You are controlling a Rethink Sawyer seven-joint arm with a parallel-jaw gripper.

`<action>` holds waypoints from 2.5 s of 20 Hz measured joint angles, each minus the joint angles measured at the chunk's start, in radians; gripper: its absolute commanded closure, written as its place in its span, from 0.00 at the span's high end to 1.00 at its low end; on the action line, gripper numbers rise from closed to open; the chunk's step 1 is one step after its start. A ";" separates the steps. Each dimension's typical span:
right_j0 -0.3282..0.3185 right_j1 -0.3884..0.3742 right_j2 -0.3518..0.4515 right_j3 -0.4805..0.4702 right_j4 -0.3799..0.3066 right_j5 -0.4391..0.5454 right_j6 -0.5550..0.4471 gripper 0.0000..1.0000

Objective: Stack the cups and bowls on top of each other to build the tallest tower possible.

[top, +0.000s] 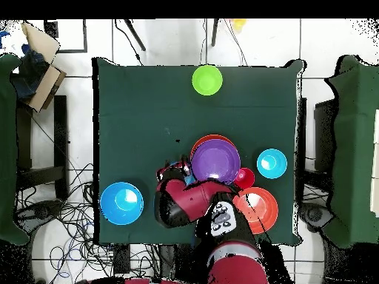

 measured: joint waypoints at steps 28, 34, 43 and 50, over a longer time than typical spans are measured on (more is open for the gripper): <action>0.121 0.116 -0.185 0.102 0.042 -0.242 0.000 1.00; 0.121 0.107 -0.185 0.113 0.043 -0.136 0.000 1.00; 0.121 0.107 -0.185 0.113 0.042 -0.140 0.000 1.00; 0.120 0.107 -0.171 0.112 0.042 -0.140 0.000 1.00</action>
